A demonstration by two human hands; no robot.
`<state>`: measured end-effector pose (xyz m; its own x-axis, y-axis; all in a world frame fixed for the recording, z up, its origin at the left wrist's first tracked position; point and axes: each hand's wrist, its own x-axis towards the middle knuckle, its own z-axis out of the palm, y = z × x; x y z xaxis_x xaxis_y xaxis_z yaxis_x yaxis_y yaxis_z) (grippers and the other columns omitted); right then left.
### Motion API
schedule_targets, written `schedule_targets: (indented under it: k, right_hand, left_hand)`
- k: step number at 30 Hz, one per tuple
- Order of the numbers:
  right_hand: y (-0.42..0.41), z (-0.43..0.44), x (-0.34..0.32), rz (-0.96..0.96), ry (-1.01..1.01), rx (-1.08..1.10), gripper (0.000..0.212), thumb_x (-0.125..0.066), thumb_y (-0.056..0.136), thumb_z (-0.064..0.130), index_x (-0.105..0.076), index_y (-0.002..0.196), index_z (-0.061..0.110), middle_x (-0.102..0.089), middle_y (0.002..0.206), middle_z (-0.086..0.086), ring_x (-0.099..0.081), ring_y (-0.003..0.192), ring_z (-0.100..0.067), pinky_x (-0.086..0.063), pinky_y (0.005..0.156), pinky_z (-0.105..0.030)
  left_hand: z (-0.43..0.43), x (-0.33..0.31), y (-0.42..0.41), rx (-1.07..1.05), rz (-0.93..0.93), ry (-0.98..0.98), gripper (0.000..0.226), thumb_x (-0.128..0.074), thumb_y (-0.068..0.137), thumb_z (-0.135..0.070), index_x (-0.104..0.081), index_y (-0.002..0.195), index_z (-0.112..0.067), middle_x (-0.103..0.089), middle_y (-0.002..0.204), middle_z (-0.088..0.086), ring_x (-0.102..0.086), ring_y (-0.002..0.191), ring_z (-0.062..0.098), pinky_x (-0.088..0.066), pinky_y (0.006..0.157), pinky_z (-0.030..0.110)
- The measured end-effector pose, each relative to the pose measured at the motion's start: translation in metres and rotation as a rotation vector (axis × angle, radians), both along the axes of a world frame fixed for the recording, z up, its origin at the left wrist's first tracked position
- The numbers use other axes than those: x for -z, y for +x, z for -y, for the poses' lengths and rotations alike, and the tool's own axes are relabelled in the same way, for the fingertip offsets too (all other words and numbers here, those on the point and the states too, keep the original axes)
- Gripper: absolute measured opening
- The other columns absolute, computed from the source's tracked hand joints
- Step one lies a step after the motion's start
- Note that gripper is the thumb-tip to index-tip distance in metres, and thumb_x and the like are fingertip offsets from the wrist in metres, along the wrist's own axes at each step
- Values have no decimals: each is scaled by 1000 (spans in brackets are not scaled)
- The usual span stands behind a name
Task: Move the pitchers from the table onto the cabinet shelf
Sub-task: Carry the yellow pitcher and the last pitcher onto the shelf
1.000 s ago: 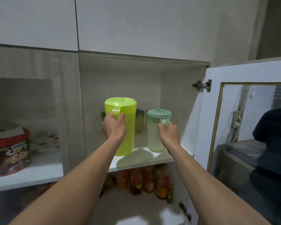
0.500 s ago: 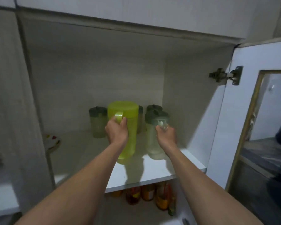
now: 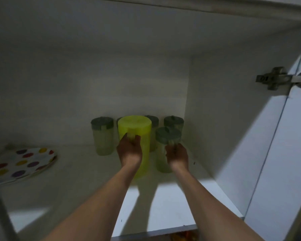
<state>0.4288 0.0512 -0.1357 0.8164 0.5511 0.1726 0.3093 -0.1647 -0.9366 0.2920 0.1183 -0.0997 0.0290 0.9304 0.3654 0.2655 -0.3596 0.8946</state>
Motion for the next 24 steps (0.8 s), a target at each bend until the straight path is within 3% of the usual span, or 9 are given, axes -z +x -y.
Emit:
schedule_targets:
  k: [4,7,9,13,18,21,24]
  right_hand:
    - [1,5,-8,38,-61,-25,26,-63,93,29,-66,107,6,-71,103,-15,-66,92,-32,-40,69,-28]
    - [1,14,-11,107,-134,-28,36,-65,93,36,-62,116,8,-69,114,-14,-65,104,-34,-39,72,-25]
    - [0,19,-14,161,-210,-35,47,-66,90,46,-57,117,9,-67,116,-15,-64,105,-35,-41,71,-27]
    - [-16,43,-27,323,-373,11,73,-64,82,64,-45,130,13,-56,123,-16,-59,113,-39,-52,90,-41]
    - [-48,89,-53,474,-437,65,60,-64,88,49,-44,132,12,-53,131,-16,-55,118,-37,-49,98,-44]
    - [-70,123,-67,543,-463,49,62,-58,93,40,-38,141,8,-47,141,-19,-48,127,-39,-44,105,-45]
    - [-95,163,-84,644,-481,60,53,-55,95,34,-42,139,7,-50,138,-20,-50,125,-39,-45,102,-44]
  left_hand:
    - [1,2,8,27,36,-27,32,-57,96,-28,-64,102,2,-67,93,23,-63,89,39,-36,65,31]
    - [2,1,5,47,-13,-44,46,-56,95,-39,-61,119,1,-68,106,23,-63,100,40,-46,73,36]
    - [5,-1,1,56,-60,-39,57,-59,91,-46,-55,127,-1,-66,115,21,-61,106,40,-48,77,38]
    - [22,-3,-19,-20,-129,74,65,-73,71,-60,-55,110,-12,-64,103,15,-60,101,39,-48,73,40]
    - [52,-24,-58,-129,-286,280,63,-70,74,-60,-54,114,-14,-59,108,17,-54,103,39,-43,81,44]
    - [73,-37,-80,-73,-374,461,47,-60,85,-54,-53,113,-17,-59,107,13,-54,101,36,-41,82,44]
    - [94,-49,-99,32,-482,623,41,-52,88,-55,-53,111,-21,-59,107,10,-53,102,33,-42,82,43]
